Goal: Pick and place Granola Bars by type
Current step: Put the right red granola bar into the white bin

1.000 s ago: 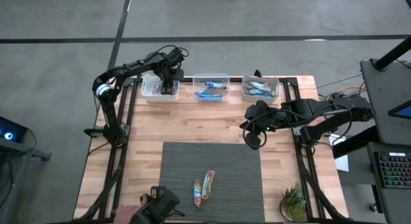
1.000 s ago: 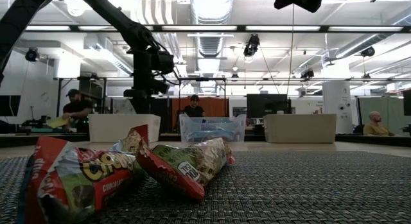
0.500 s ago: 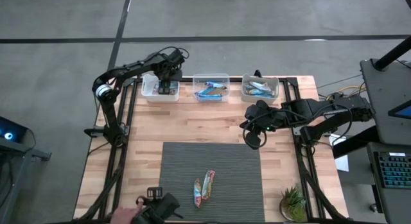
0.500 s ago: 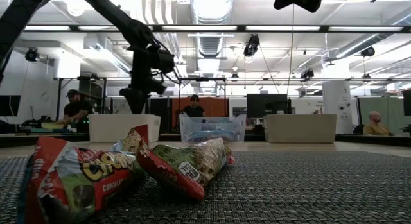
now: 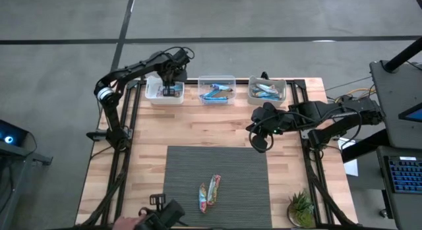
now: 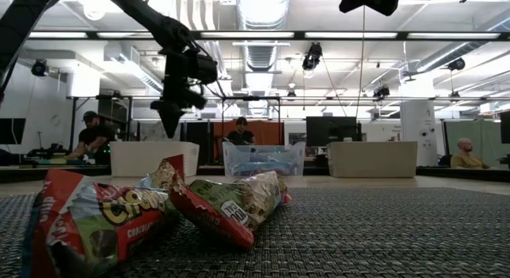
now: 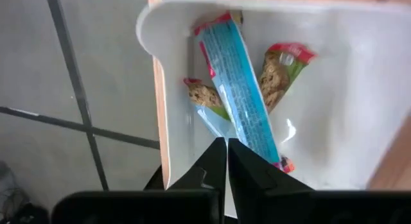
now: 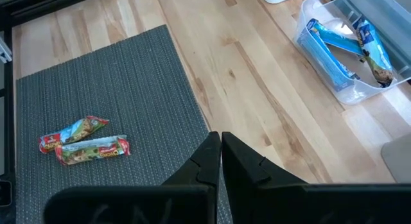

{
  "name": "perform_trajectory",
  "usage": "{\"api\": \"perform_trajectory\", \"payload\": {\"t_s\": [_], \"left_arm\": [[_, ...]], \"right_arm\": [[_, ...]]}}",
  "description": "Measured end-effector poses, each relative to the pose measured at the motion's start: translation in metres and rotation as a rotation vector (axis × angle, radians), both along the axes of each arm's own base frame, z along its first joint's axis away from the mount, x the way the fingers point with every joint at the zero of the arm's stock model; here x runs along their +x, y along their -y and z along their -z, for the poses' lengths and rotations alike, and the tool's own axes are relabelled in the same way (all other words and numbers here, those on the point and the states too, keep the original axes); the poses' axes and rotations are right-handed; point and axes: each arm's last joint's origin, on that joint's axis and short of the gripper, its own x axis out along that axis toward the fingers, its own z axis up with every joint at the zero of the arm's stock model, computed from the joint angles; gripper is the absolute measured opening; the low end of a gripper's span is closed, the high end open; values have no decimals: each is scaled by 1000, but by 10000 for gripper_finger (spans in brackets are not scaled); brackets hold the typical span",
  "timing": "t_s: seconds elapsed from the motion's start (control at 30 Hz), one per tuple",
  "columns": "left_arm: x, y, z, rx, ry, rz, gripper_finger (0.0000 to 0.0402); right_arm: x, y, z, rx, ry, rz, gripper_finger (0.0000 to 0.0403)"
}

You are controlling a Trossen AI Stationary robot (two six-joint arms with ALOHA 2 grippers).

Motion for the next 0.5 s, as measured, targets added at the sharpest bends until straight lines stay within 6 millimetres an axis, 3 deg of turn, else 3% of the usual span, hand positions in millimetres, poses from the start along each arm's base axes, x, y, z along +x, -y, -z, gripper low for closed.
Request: {"api": "perform_trajectory", "payload": {"t_s": [0.2, 0.5], "left_arm": [[1, 9, -32, 5, 87, -29, 0], [0, 40, -81, 60, 218, -29, 0]], "right_arm": [[0, 0, 0, -2, -1, -3, 9], [0, 0, 0, -3, -1, -4, 9]]}}
